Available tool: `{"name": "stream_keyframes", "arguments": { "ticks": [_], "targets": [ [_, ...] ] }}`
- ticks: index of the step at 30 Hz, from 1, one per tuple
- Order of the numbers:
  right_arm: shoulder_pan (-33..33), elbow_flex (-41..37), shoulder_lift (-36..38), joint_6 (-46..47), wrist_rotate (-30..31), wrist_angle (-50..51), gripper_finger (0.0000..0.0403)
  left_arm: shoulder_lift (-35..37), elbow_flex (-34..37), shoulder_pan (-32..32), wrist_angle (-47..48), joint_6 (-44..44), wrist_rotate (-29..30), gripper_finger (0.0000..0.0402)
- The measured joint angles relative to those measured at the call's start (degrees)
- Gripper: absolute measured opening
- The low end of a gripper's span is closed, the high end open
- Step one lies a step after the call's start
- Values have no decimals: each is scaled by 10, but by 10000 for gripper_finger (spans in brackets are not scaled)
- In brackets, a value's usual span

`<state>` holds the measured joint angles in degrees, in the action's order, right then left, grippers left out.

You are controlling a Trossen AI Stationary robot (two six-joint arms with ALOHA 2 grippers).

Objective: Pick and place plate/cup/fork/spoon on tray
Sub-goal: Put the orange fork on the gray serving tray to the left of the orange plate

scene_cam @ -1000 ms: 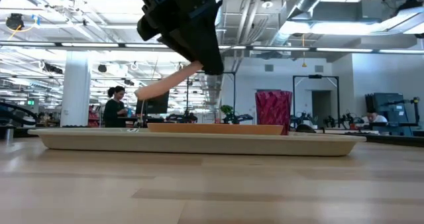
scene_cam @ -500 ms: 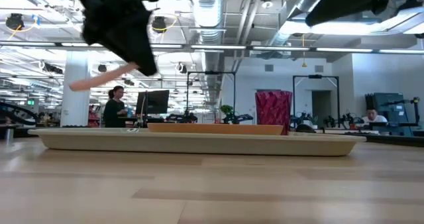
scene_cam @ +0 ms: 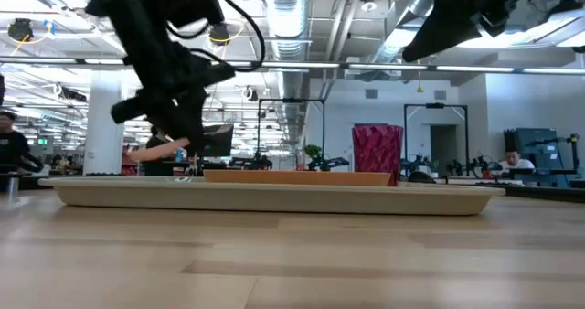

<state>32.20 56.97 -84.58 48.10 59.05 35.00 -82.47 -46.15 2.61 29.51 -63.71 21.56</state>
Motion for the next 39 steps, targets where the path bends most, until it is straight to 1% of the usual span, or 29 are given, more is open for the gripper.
{"name": "stream_keyframes", "arguments": {
  "ticks": [3,6,12,16,26,29,36,39],
  "targets": [
    [4,0,0,0,0,-1,3,0,0,-32,-4,12,-13,35],
    [5,0,0,-1,-1,-4,6,0,0,-47,-3,16,-14,33],
    [4,0,0,-6,-1,-13,3,-1,0,-51,-1,4,-49,35],
    [4,0,0,-6,-1,-13,5,-1,0,-56,13,2,-59,33],
    [4,0,0,-13,-1,-15,5,-1,0,-117,20,19,-154,34],
    [3,0,0,-30,-1,-31,4,-2,0,-132,23,1,-177,35],
    [1,0,-1,-106,-8,-96,5,-22,-1,-131,29,-34,-165,35],
    [-5,0,-1,-112,-20,-104,3,-34,-3,-134,26,-40,-162,35]
  ]
}}
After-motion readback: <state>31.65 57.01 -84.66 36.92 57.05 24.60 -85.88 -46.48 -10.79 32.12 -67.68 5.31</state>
